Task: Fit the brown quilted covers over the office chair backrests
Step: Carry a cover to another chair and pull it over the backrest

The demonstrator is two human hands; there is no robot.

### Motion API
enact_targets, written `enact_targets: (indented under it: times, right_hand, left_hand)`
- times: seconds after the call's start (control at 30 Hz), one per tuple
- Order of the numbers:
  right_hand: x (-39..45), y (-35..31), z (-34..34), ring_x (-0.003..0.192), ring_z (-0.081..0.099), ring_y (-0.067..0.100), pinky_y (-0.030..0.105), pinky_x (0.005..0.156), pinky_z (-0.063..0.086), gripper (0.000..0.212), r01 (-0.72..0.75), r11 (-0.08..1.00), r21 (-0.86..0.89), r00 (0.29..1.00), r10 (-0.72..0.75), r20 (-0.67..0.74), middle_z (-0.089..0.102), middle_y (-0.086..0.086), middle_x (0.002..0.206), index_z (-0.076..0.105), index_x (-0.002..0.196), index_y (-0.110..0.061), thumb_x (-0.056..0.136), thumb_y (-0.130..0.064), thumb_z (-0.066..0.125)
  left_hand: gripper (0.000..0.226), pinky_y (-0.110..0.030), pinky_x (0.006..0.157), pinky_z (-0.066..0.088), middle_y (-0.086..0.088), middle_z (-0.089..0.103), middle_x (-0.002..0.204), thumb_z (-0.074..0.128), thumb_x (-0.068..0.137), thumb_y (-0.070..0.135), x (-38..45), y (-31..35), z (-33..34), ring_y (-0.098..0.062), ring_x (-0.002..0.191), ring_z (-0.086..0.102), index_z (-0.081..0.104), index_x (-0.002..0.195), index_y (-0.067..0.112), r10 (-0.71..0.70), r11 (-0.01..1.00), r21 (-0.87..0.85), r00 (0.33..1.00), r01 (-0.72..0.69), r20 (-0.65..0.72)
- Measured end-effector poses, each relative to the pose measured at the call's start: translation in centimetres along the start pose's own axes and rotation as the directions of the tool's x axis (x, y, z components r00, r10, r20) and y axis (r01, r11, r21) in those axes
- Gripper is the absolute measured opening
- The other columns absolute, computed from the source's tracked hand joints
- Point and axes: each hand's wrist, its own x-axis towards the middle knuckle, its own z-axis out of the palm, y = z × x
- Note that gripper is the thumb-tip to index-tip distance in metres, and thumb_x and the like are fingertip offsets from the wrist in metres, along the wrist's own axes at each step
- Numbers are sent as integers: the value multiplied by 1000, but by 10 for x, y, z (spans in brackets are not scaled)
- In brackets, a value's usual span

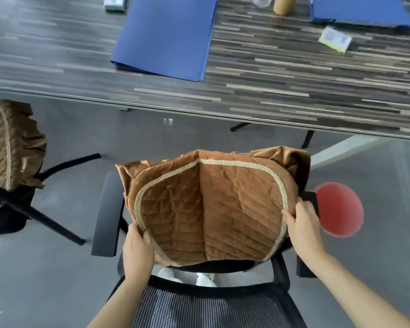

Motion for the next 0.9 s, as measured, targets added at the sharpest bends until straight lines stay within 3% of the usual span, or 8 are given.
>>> enact_targets:
  times: [0.13,0.27,0.37,0.5,0.63,0.73,0.83,0.9]
  right_hand:
    - [44,-6,26,73,47,22,31,64,37,28,32,996,-88,999,-35,-27,51,17,104,49,117,0,95,-18,54]
    - [92,-2,57,76,59,34,33,57,42,32,168,955,-244,985,-172,7,49,17,109,48,121,-2,97,-23,49]
    - [126,0,85,86,59,39,40,63,48,33,192,925,-328,976,-215,-35,49,20,115,48,121,-2,96,-24,50]
    - [161,2,114,113,55,42,51,79,52,53,122,961,-248,984,-150,-96,46,21,138,27,144,-17,97,-23,50]
    - [186,30,160,120,50,43,50,93,47,60,-252,961,-113,966,256,24,45,24,136,25,143,-3,88,-1,50]
    - [169,54,184,126,46,42,42,99,41,57,-509,844,-171,806,537,249,44,30,138,28,139,11,88,-1,51]
    - [148,78,195,127,44,42,41,100,39,53,-669,741,-63,691,651,315,44,27,139,29,140,4,91,-8,49]
    - [144,83,197,114,53,38,40,96,42,43,-723,688,62,654,653,382,55,21,127,45,134,0,91,-9,45]
  left_hand:
    - [5,-39,69,41,-4,55,98,41,100,23,33,3,21,-25,81,52,43,101,19,88,996,30,996,-88,-13]
    - [22,-38,64,40,-4,42,97,41,101,23,63,-8,43,-31,77,53,45,114,6,281,934,233,960,-271,-12]
    - [25,-42,64,42,-11,40,97,43,99,21,91,-26,62,-35,77,53,45,114,0,387,879,304,922,-366,-7]
    - [42,-44,77,47,-23,42,121,32,99,26,126,-52,72,-41,96,50,43,127,-4,205,886,431,978,-171,-32]
    - [46,-49,95,41,-22,32,141,33,99,13,146,-71,99,-40,129,35,29,144,1,47,856,508,992,-100,117]
    - [45,-52,97,36,-19,41,141,33,100,16,147,-75,106,-37,131,38,30,144,5,-28,950,312,992,-11,121]
    - [45,-51,96,39,-23,50,133,40,96,17,150,-81,108,-41,123,46,37,139,4,-56,963,269,994,30,91]
    - [38,-51,92,42,-26,55,124,44,96,21,152,-83,109,-45,116,51,42,128,1,-116,954,285,990,90,76]
